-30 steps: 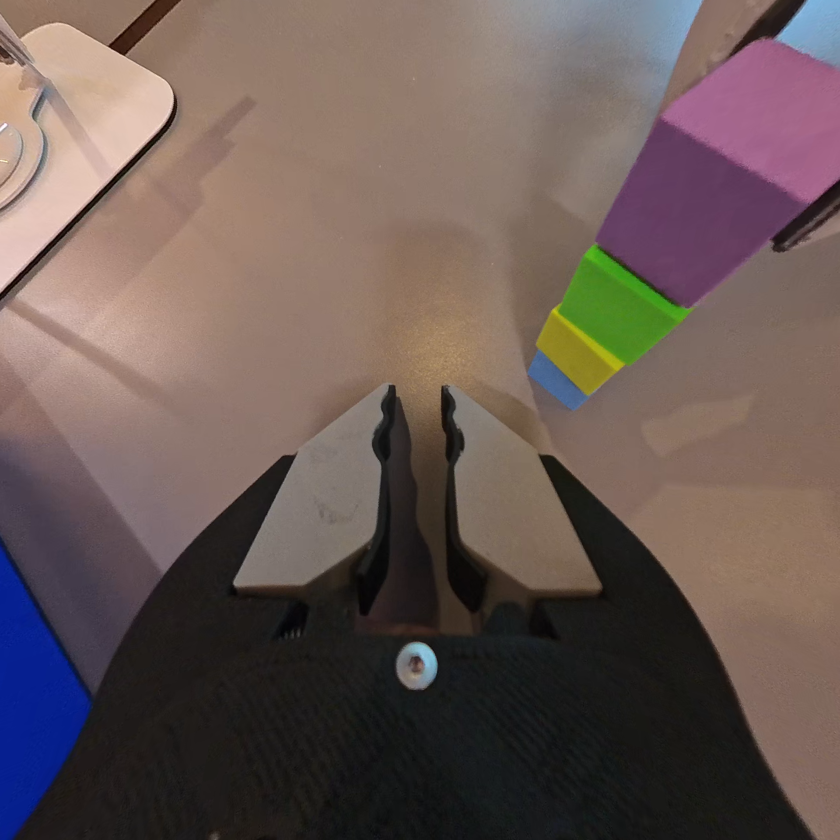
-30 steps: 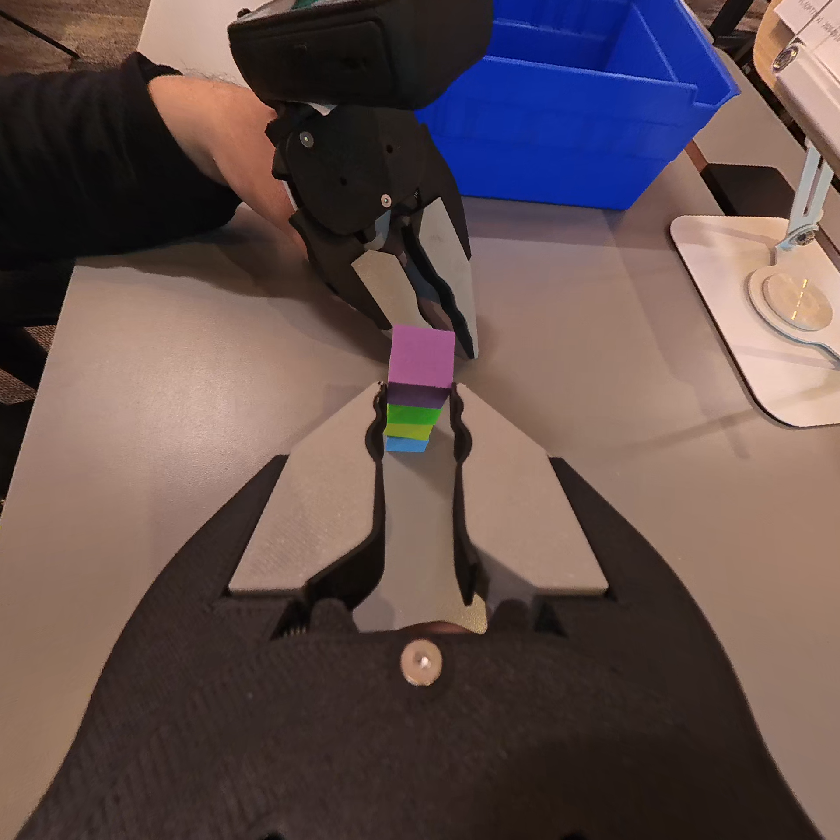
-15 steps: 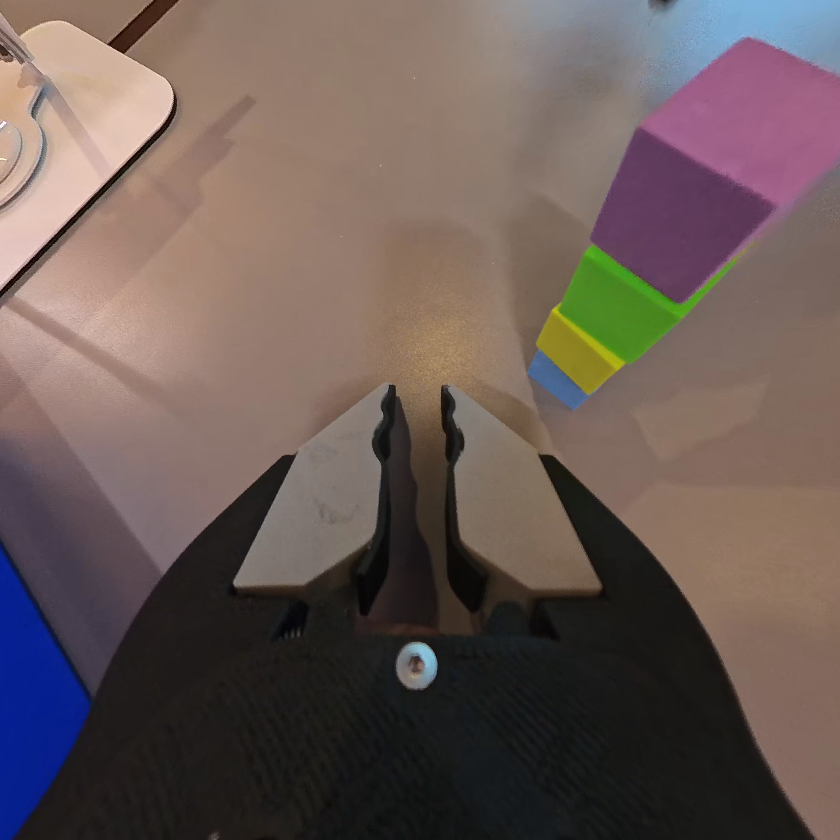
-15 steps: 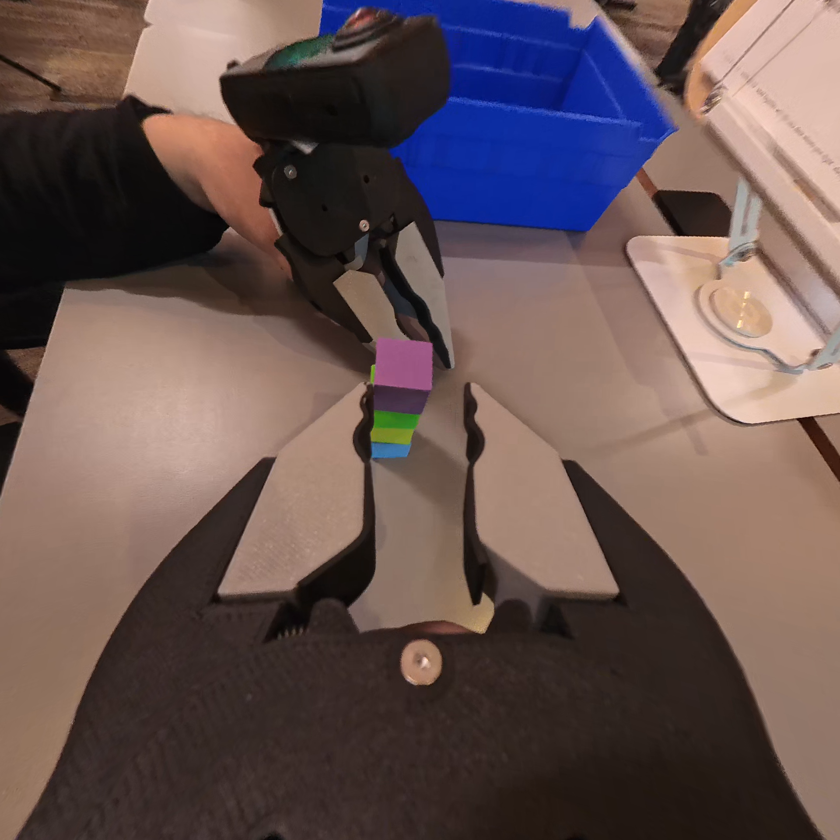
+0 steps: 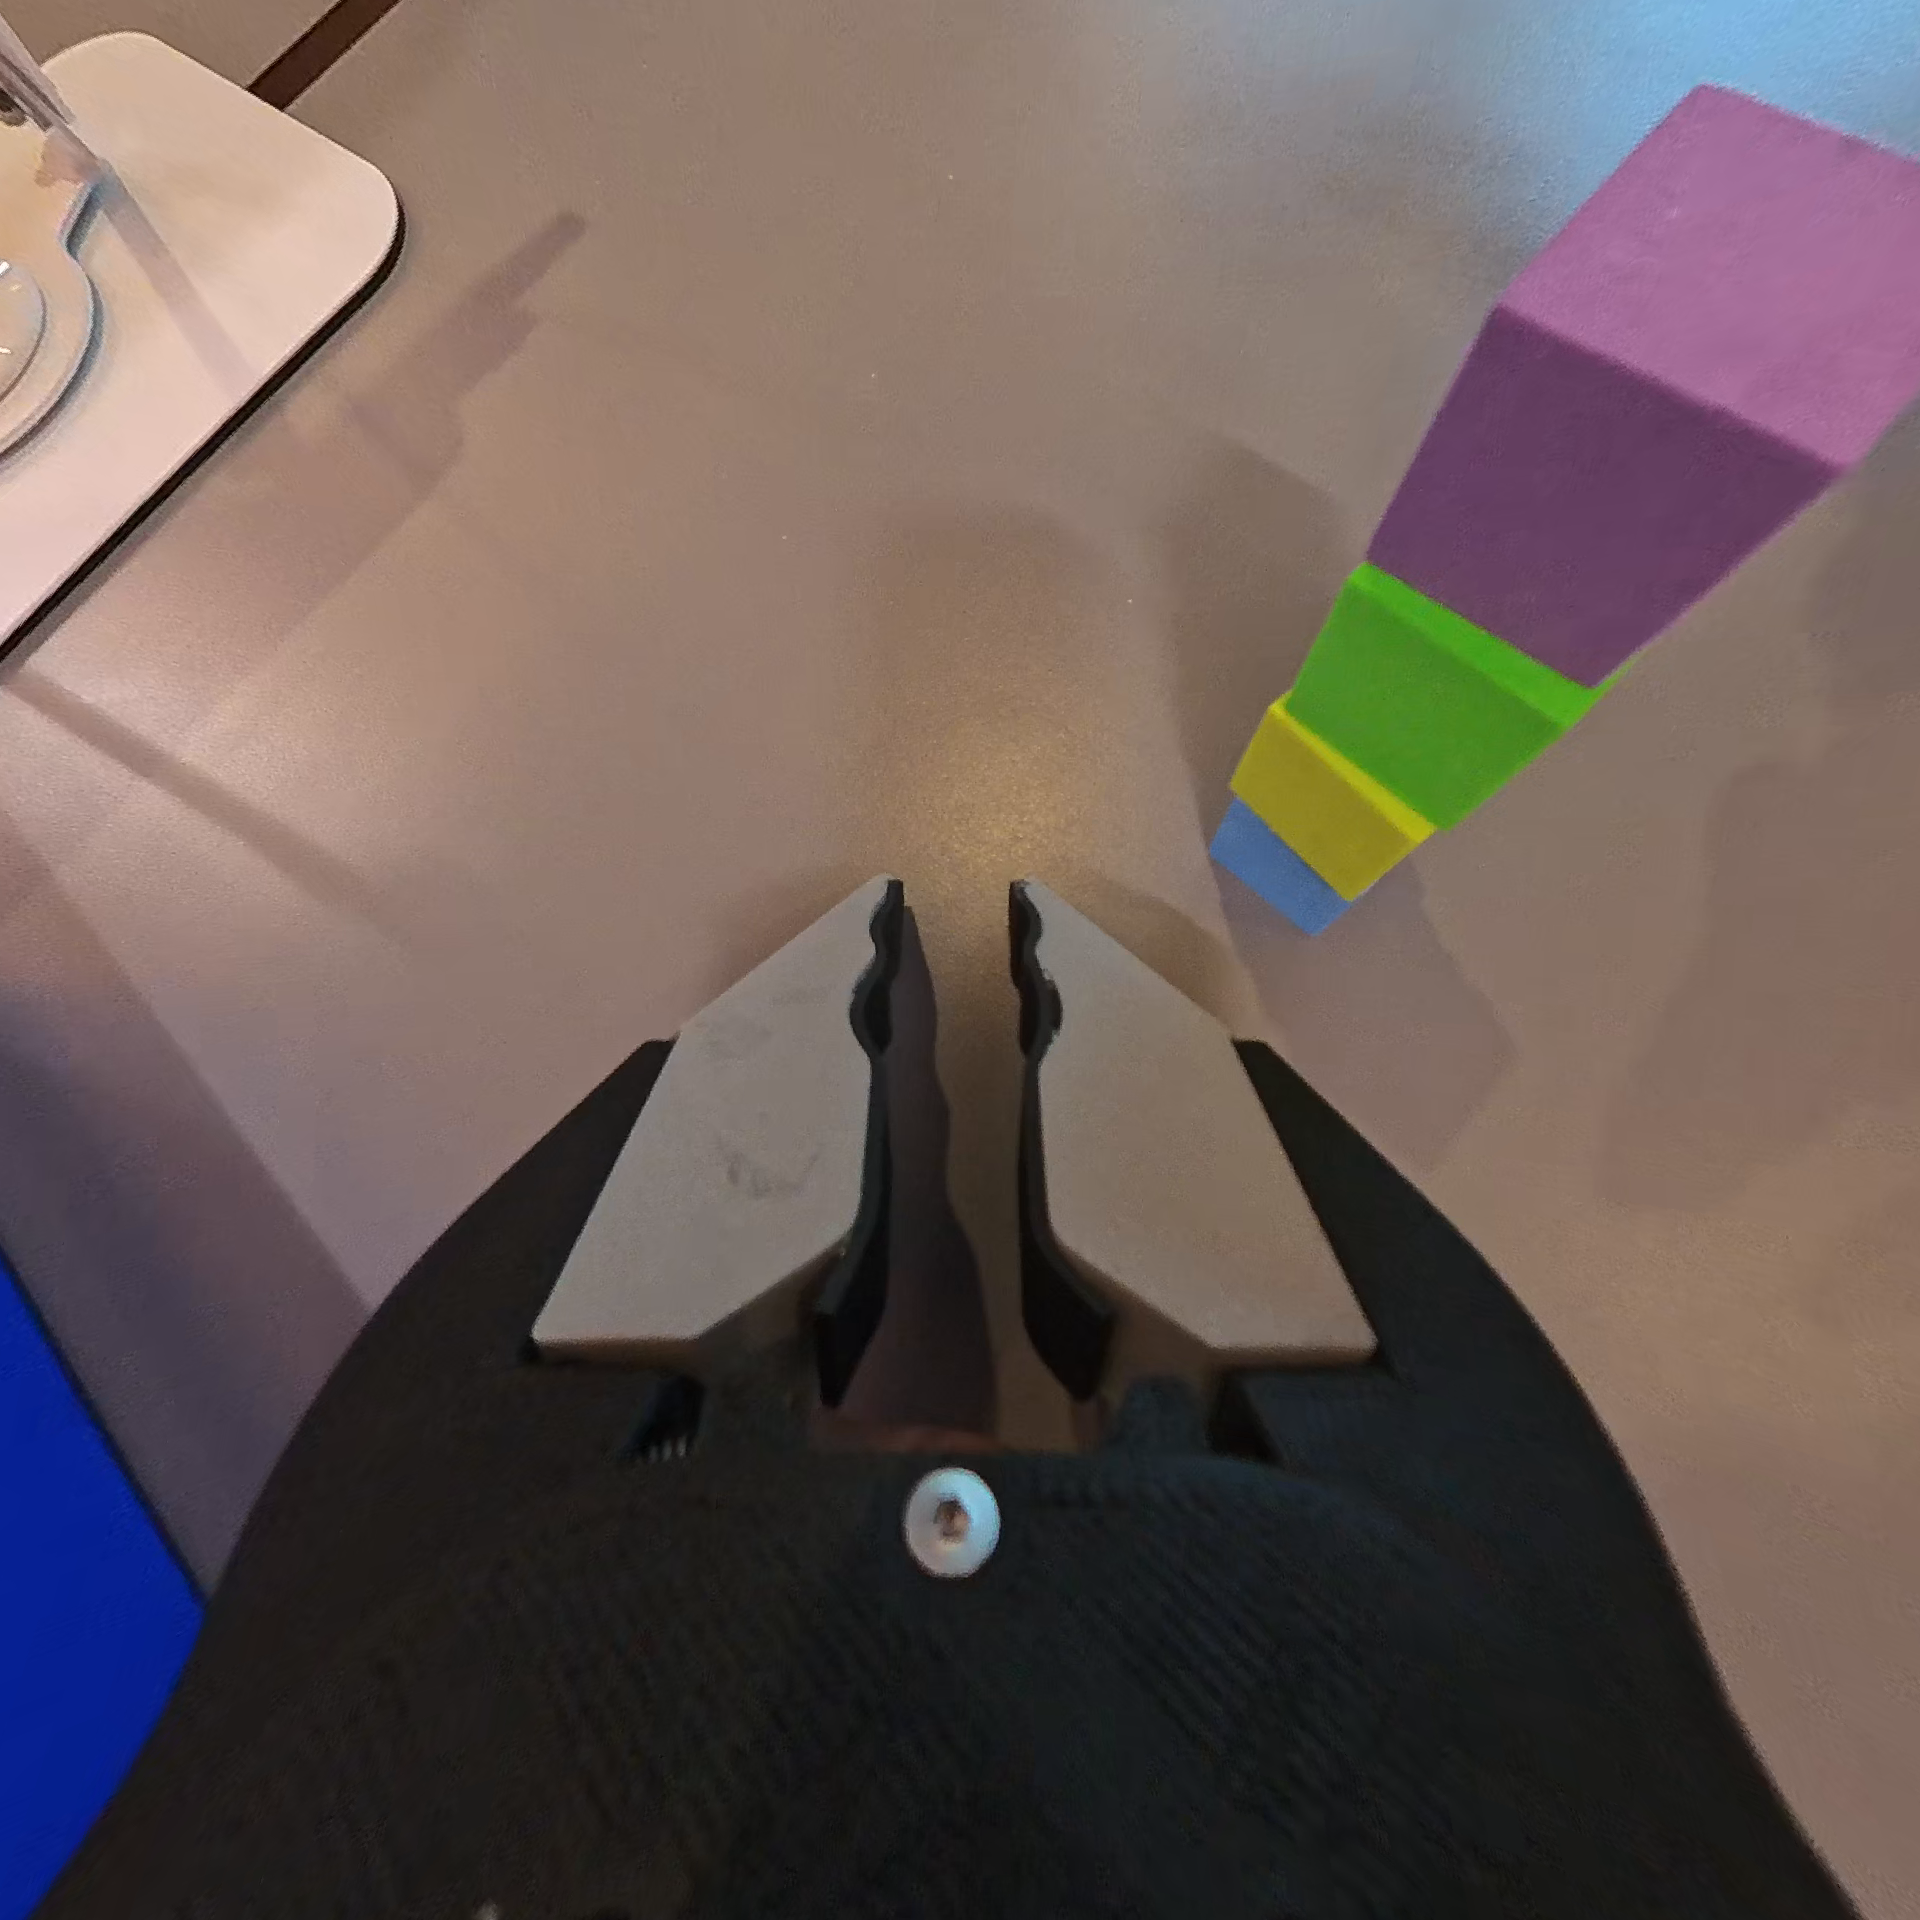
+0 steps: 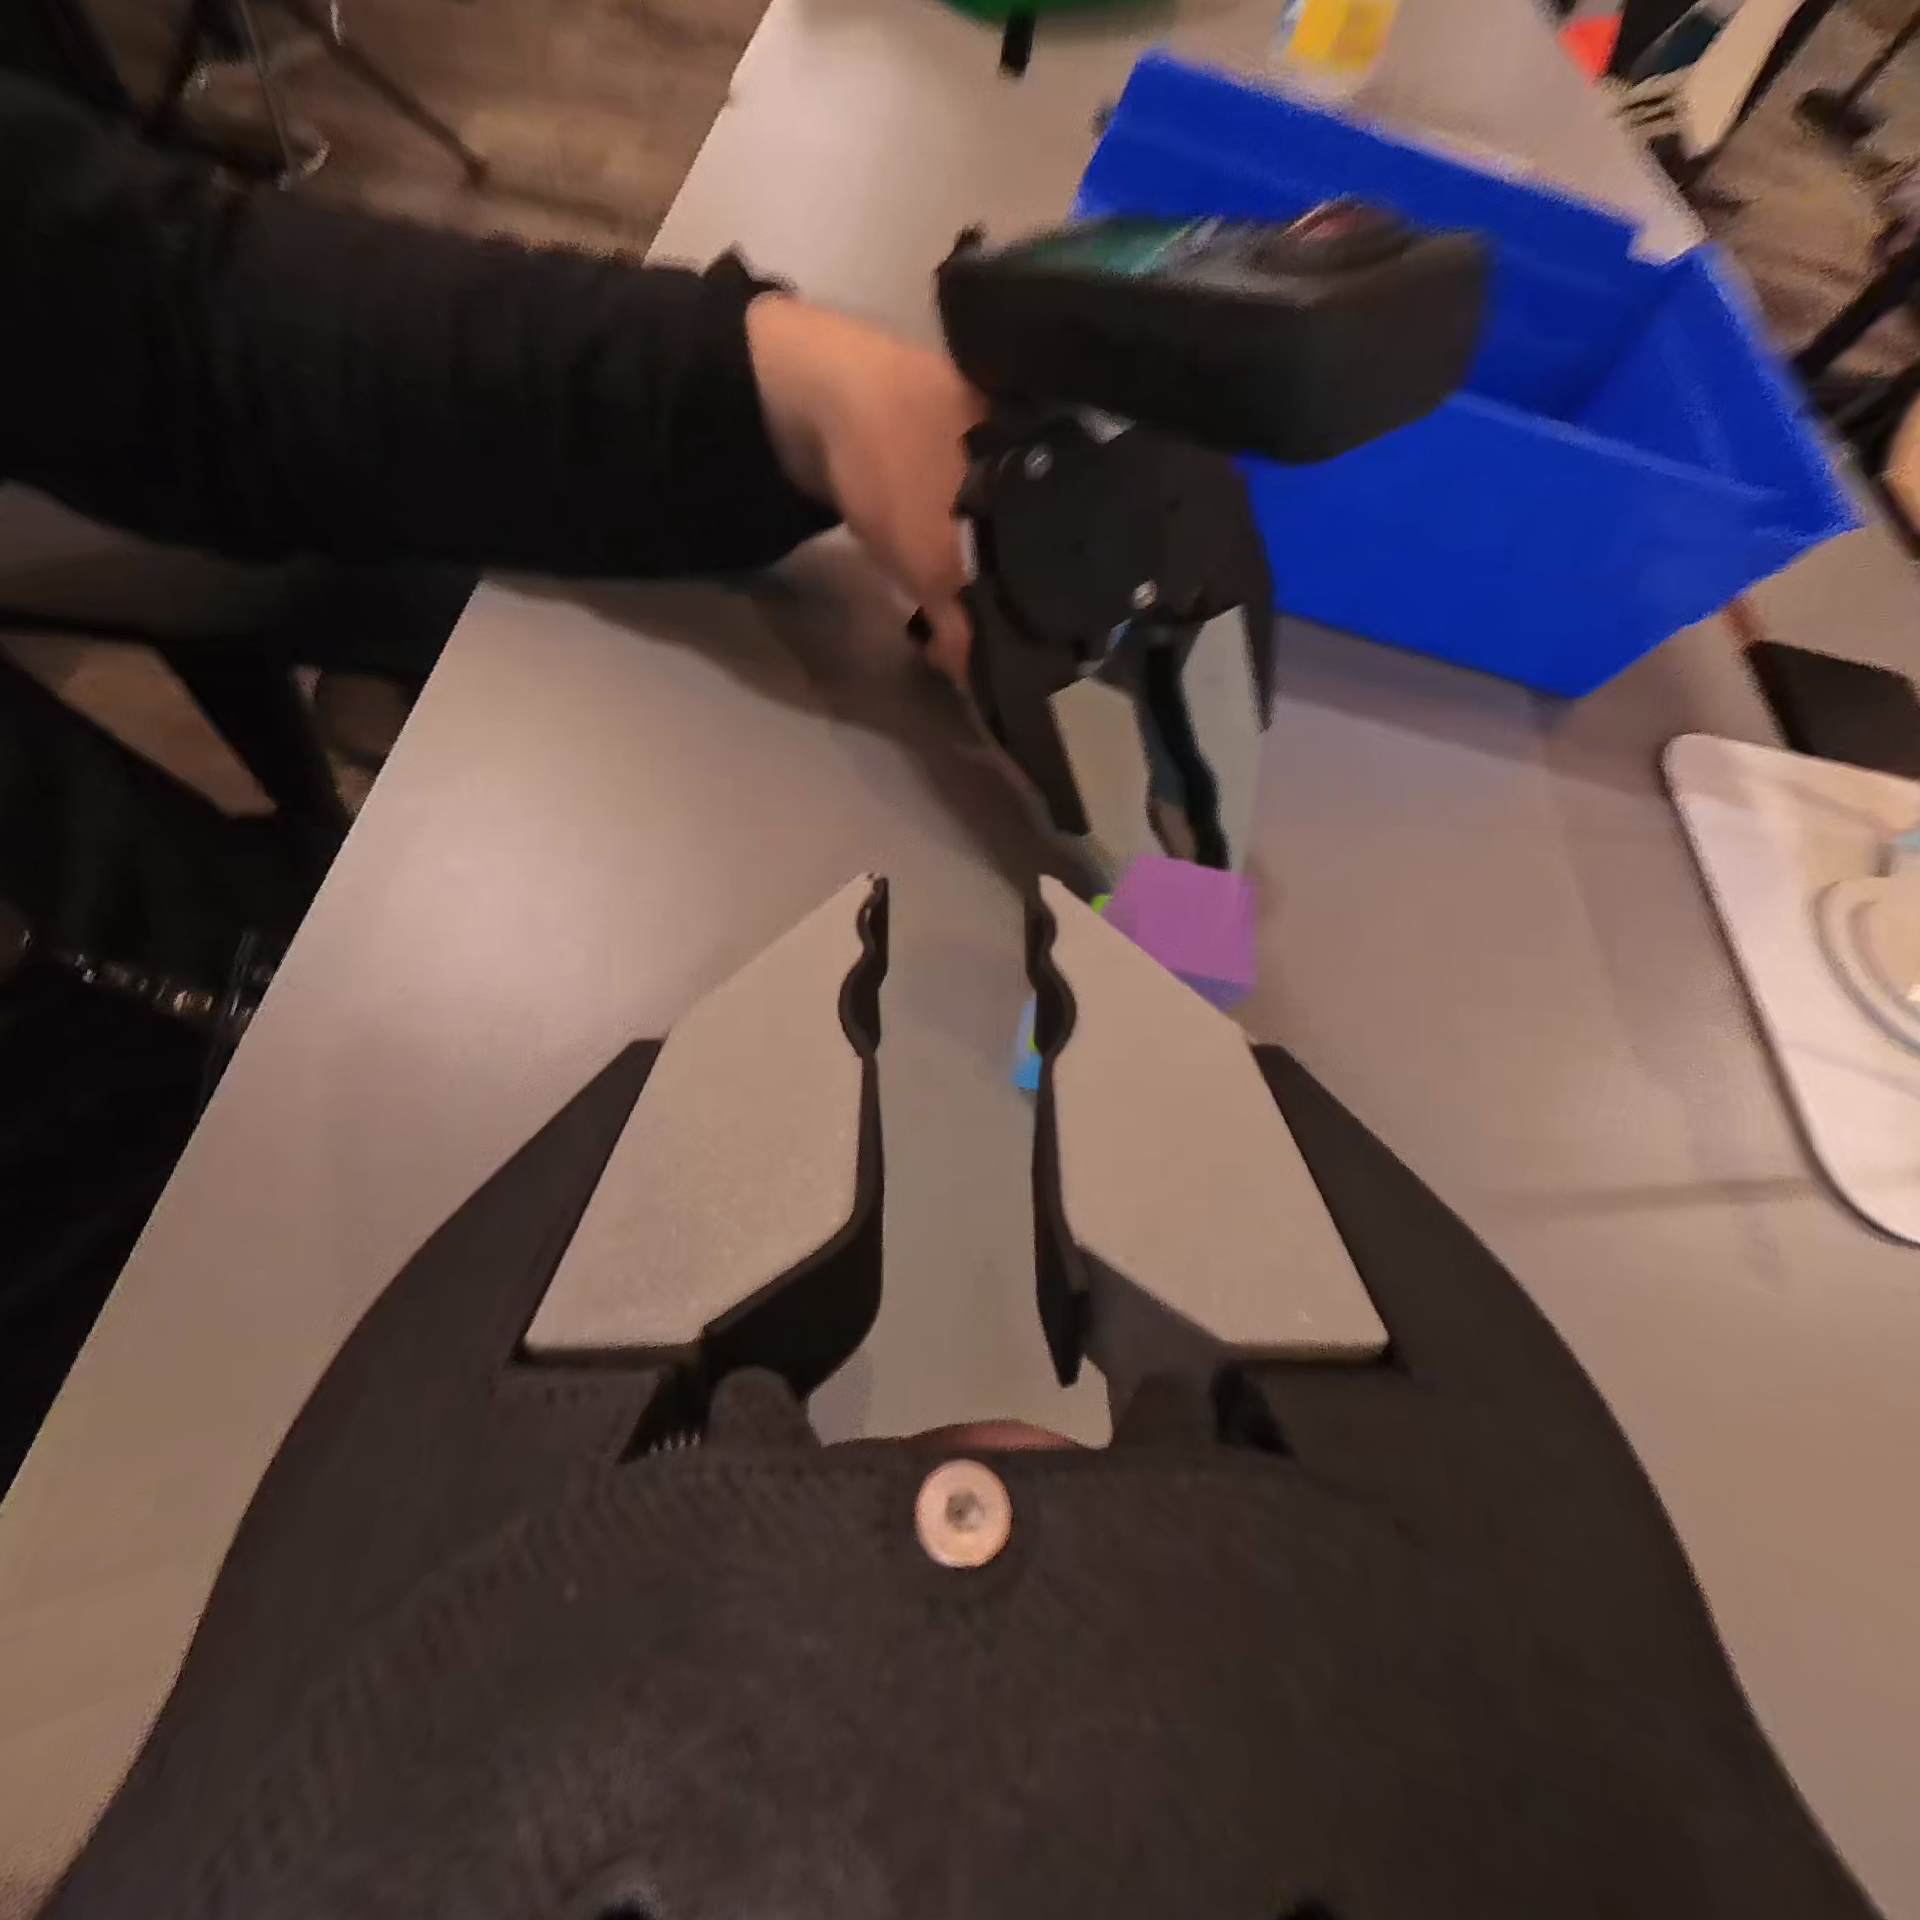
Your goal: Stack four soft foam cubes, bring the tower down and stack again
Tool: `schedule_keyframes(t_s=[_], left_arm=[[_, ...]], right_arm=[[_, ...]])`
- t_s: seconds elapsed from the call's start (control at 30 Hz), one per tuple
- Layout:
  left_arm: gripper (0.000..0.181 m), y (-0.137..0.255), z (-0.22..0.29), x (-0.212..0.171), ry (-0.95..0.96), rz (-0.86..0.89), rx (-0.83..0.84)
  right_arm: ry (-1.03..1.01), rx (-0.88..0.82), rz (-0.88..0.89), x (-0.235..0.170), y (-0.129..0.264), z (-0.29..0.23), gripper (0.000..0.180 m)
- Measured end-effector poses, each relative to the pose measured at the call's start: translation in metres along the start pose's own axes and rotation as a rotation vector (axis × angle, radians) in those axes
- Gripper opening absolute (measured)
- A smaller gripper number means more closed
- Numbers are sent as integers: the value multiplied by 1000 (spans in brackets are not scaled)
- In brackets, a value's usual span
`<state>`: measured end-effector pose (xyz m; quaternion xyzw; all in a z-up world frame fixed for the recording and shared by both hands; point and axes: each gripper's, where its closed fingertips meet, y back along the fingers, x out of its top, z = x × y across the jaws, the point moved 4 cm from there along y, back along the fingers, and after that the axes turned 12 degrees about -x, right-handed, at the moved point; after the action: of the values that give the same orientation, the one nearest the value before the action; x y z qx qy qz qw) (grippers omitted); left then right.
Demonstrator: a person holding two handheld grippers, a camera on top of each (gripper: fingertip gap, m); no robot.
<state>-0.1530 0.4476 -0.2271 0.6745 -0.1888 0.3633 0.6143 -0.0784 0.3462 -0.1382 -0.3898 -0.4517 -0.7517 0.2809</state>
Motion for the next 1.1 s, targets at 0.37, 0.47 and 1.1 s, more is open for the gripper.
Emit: schedule_keyframes(t_s=[0.37, 0.47, 1.1], left_arm=[[18, 0, 0, 0, -1, 0, 1], [18, 0, 0, 0, 0, 1, -1], [21, 0, -2, 0, 19, 1, 4]], right_arm=[[135, -3, -302, -45, -46, -20, 16], [127, -20, -313, -48, -49, -18, 16], [31, -349, -300, -47, -53, 33, 17]])
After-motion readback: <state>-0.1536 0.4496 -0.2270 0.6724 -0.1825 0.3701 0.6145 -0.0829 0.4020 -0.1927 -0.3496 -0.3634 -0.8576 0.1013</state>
